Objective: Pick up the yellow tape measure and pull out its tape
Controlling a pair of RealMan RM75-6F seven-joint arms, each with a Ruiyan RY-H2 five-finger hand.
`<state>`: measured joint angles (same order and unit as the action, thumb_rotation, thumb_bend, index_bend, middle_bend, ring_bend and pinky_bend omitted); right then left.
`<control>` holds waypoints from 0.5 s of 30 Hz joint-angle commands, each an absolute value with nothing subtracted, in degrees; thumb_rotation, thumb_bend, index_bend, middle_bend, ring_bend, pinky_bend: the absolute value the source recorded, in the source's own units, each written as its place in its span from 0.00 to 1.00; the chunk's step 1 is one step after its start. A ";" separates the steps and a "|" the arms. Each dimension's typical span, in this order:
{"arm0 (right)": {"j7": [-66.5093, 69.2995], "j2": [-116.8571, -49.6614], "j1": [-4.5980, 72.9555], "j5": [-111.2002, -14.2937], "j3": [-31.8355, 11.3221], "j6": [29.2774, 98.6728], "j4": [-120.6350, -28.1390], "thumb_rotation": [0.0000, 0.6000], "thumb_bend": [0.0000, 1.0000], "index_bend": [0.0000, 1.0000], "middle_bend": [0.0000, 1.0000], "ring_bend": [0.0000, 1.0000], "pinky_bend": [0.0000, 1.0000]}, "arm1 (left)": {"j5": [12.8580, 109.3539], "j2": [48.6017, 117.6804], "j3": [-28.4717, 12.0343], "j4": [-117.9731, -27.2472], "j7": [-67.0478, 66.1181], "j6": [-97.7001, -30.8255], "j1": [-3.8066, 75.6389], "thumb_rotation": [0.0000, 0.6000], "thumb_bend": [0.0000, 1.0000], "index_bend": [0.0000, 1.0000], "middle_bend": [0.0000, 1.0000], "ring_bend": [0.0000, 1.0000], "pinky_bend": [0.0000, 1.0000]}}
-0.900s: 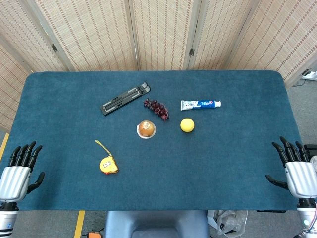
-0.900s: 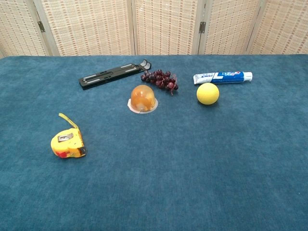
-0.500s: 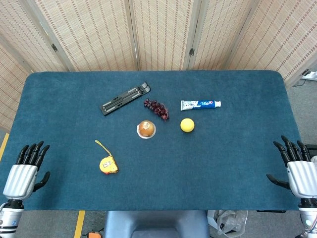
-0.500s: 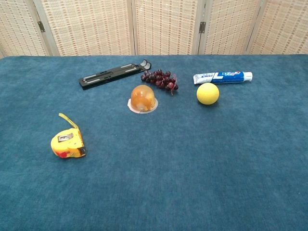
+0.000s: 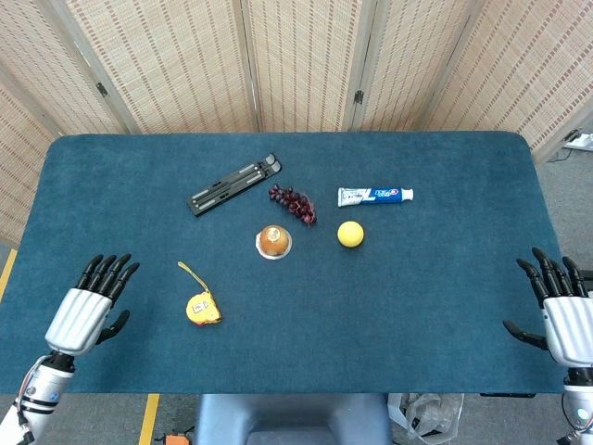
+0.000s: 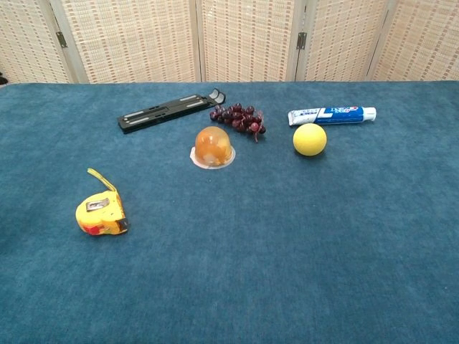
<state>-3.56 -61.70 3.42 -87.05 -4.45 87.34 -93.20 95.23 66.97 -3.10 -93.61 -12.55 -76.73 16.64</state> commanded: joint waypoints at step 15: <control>-3.31 -61.55 3.31 -86.30 -4.56 87.15 -93.41 1.00 0.08 0.12 0.05 0.10 0.00 | 97.49 68.53 -1.38 -97.66 -17.19 -57.41 29.76 1.00 0.40 0.11 0.13 0.10 0.00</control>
